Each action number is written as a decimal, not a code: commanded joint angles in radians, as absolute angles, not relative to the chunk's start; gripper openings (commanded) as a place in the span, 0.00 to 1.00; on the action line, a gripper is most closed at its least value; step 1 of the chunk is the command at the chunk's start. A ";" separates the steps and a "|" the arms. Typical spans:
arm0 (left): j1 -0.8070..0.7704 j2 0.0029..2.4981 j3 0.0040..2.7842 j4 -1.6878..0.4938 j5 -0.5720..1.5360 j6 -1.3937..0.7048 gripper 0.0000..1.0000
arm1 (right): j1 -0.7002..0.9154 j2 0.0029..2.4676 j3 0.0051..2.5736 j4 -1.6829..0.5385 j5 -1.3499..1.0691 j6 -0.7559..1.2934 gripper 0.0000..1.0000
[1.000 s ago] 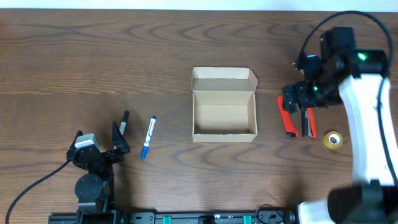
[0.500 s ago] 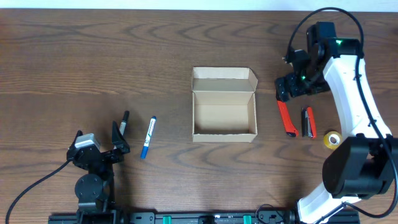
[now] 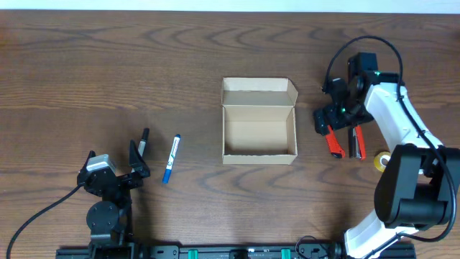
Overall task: Pack container
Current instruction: 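Move the right gripper over the orange box cutter and lower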
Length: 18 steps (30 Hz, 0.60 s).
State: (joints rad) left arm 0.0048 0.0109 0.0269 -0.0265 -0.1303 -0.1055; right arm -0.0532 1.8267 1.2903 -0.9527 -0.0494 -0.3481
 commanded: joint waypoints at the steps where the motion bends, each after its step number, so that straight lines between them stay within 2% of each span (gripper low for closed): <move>1: 0.007 0.005 0.005 -0.063 -0.138 -0.112 0.95 | -0.059 1.837 1.249 -0.915 -0.072 -0.334 0.99; 7: 0.007 0.005 0.005 -0.063 -0.138 -0.112 0.95 | -0.059 1.838 1.172 -0.822 -0.072 -0.309 0.99; 18: 0.007 0.005 0.005 -0.063 -0.138 -0.112 0.96 | -0.059 1.839 1.147 -0.801 -0.068 -0.243 0.97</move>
